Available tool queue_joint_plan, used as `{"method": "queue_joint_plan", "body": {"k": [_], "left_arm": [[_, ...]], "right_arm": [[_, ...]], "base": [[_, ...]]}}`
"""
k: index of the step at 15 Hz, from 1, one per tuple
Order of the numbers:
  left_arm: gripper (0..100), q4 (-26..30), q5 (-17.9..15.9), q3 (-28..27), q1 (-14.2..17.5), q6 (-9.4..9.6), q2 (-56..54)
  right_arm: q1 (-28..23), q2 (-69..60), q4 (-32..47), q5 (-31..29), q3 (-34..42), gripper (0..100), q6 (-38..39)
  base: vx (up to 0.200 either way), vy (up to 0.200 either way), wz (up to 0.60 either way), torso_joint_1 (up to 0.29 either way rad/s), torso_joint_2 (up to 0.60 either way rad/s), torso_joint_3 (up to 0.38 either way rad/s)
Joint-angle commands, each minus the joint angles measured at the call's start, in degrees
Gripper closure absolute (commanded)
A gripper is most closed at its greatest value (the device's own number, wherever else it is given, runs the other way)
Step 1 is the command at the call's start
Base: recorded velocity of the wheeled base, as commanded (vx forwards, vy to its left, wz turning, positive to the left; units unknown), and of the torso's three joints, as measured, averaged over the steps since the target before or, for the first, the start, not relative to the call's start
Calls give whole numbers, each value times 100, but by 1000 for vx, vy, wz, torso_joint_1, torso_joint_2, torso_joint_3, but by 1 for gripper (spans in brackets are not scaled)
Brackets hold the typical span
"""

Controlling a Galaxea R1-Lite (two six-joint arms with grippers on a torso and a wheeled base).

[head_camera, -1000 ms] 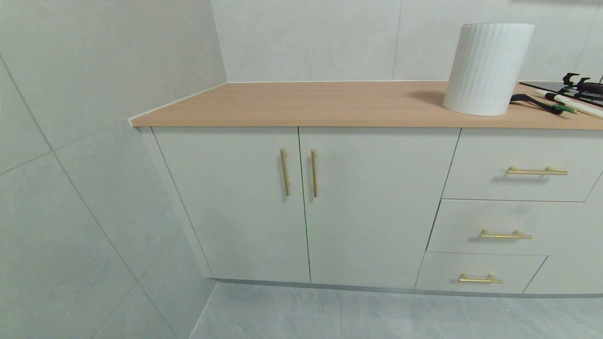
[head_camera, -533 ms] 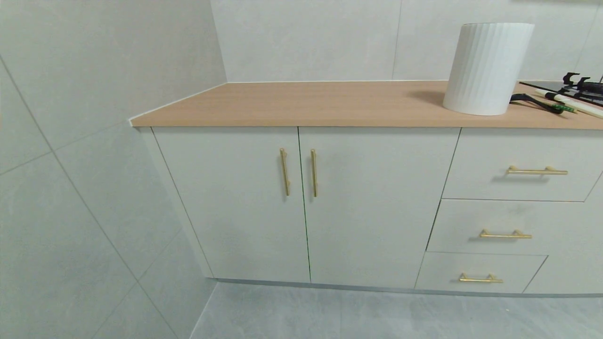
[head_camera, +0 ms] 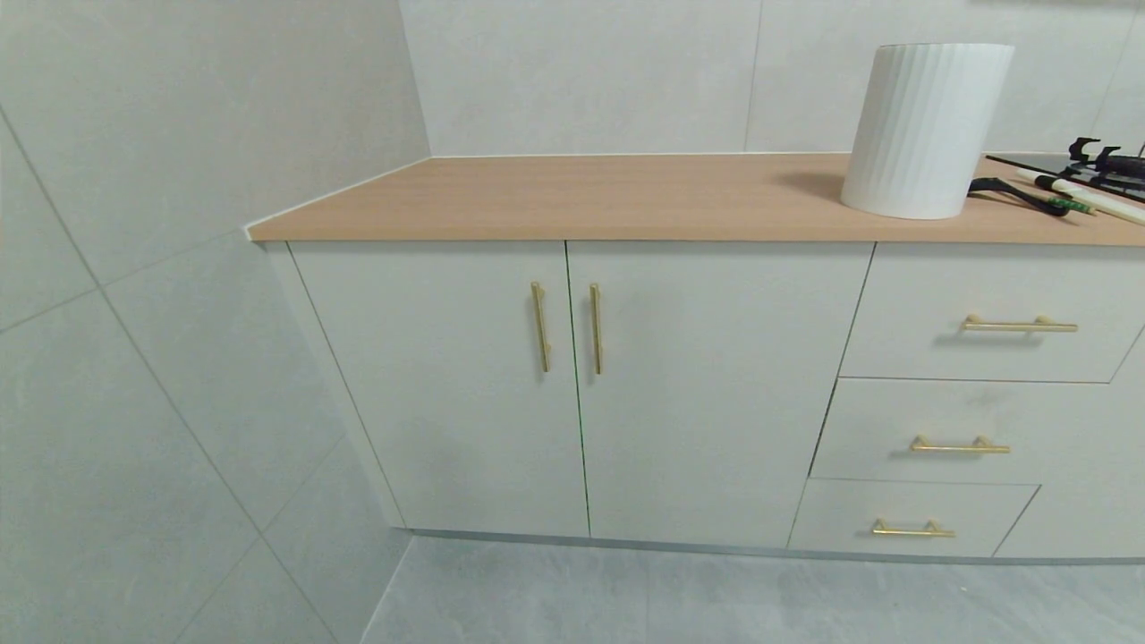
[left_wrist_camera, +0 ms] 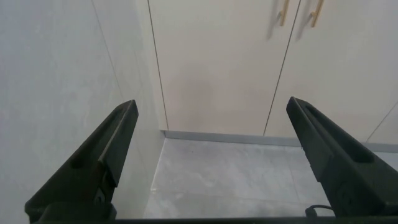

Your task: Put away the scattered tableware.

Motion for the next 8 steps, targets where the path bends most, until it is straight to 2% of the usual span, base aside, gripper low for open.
{"method": "queue_joint_plan", "body": {"k": [1, 8], "left_arm": [[0, -2, -1, 0, 0, 0, 2], [0, -2, -1, 0, 0, -8, 2]], "right_arm": [[4, 24, 22, -1, 16, 0, 9], [-13, -55, 13, -1, 16, 0, 70]], "base": [[0, 0, 0, 0, 0, 0], [0, 0, 0, 0, 0, 0]]}}
